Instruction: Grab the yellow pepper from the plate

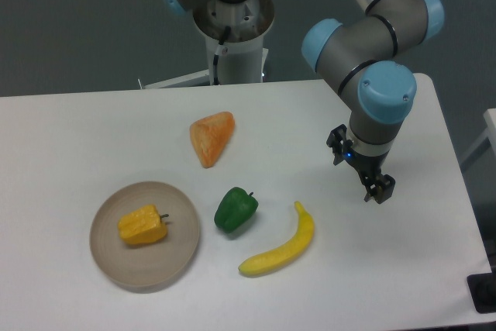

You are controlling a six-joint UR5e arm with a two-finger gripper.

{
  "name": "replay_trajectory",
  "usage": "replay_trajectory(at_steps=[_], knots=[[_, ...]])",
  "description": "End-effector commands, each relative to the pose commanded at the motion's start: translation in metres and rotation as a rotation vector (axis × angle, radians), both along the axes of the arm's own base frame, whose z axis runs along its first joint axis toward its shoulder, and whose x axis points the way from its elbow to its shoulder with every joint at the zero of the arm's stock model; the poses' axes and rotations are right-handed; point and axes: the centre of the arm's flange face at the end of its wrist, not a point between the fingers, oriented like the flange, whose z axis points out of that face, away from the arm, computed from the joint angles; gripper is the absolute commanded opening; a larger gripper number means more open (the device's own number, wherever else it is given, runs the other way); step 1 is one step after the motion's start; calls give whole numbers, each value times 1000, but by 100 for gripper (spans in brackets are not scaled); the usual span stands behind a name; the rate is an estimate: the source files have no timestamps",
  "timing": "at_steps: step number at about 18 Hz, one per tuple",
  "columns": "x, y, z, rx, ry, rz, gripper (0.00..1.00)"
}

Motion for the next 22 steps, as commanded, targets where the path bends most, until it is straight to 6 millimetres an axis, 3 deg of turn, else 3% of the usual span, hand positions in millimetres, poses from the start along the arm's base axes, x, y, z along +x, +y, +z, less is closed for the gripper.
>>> replay_trajectory(at_steps=[7,11,14,18,20,22], knots=[[0,1,3,4,3,14,100],[18,9,12,16,8,3,100],[58,27,17,26,10,18,100],[151,65,15,31,11,38,100],[195,74,8,21,2,35,100],[227,84,2,22,-8,62,100]])
